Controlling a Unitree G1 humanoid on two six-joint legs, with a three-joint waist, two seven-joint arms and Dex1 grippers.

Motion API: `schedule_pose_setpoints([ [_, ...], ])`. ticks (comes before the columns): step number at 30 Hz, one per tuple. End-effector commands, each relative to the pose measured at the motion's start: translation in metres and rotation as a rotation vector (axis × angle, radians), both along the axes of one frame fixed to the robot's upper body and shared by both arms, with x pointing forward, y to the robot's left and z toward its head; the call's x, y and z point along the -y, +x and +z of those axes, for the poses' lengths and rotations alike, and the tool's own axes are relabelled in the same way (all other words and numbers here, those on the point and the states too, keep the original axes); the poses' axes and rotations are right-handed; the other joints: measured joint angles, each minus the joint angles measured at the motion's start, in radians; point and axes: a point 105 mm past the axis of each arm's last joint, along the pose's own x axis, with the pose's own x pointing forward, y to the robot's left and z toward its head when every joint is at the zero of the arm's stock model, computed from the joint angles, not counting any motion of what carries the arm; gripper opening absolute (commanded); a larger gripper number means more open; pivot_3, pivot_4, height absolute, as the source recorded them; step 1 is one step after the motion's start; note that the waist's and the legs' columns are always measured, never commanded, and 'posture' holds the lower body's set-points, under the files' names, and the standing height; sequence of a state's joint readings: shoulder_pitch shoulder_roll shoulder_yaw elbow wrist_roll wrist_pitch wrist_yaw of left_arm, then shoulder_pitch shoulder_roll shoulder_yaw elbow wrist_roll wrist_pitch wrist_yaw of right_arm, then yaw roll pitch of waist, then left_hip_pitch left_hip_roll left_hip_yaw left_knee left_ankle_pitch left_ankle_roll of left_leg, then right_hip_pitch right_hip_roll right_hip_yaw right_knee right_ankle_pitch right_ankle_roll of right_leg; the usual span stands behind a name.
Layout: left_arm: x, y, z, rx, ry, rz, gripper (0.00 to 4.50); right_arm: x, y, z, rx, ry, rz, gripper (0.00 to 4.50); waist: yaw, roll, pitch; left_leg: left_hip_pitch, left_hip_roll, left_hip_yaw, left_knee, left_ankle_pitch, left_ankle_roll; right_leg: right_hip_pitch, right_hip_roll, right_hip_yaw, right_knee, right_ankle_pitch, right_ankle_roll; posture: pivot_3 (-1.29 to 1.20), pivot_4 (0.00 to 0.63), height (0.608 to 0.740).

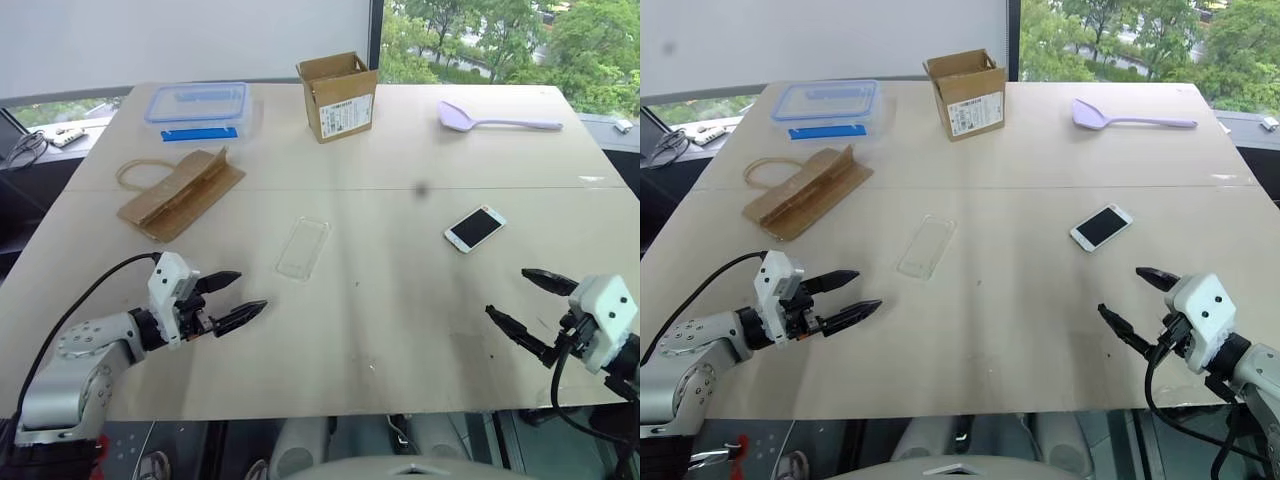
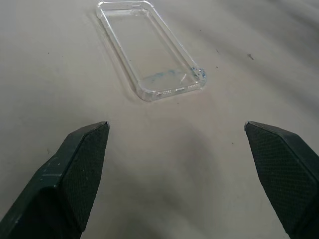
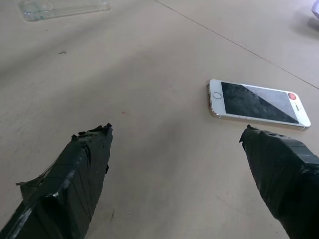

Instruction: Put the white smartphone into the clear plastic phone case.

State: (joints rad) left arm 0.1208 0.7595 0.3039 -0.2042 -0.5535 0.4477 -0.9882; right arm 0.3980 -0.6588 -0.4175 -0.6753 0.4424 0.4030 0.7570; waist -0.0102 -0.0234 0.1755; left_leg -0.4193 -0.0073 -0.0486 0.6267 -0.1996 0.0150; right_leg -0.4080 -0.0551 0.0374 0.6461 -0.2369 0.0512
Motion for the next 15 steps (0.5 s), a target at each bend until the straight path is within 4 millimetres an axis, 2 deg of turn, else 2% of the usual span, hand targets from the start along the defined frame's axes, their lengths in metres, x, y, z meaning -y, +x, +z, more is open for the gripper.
schedule_pose_setpoints([
  [1,0.006,0.012,0.021,0.076,-0.006,-0.036,4.47,0.005,-0.004,0.007,0.055,0.013,-0.018,4.50,0.000,0.000,0.000,0.000,0.000,0.000,0.000,0.000,0.000,0.000,0.000,0.000,0.000,0.000,0.000,0.00,0.150,0.740],
  [3,0.016,0.026,0.037,0.117,-0.018,-0.078,4.47,0.002,-0.005,0.010,0.080,0.040,-0.014,4.50,0.018,0.000,0.000,-0.001,0.000,-0.001,0.000,0.000,0.000,0.000,0.000,-0.003,-0.001,0.000,0.000,0.00,0.150,0.740],
  [5,0.015,0.038,0.038,0.126,-0.010,-0.066,4.47,-0.002,-0.005,0.013,0.101,0.056,-0.007,4.50,0.025,0.001,0.000,-0.003,0.000,-0.002,0.002,0.000,0.000,0.000,0.001,-0.011,-0.001,0.000,0.000,0.00,0.150,0.740],
  [8,0.016,0.051,0.039,0.138,-0.006,-0.034,4.47,-0.015,-0.008,0.018,0.107,0.089,0.052,4.50,0.016,0.003,-0.001,-0.002,0.000,0.002,0.003,0.000,0.000,0.001,0.001,-0.010,-0.001,0.000,0.001,0.00,0.150,0.740],
  [12,0.011,0.066,0.030,0.085,0.081,0.073,4.47,-0.036,-0.010,0.021,0.102,0.080,0.155,4.50,0.007,0.002,0.000,-0.002,0.000,0.001,0.003,0.000,0.001,0.001,0.003,-0.011,-0.001,0.001,0.001,0.00,0.150,0.740],
  [15,-0.008,0.084,0.010,0.016,0.238,0.240,4.47,-0.052,-0.009,0.025,0.116,0.070,0.210,4.50,0.008,0.002,0.000,-0.002,0.000,0.000,0.003,0.000,0.001,0.002,0.004,-0.012,0.000,0.001,0.001,0.00,0.150,0.740],
])
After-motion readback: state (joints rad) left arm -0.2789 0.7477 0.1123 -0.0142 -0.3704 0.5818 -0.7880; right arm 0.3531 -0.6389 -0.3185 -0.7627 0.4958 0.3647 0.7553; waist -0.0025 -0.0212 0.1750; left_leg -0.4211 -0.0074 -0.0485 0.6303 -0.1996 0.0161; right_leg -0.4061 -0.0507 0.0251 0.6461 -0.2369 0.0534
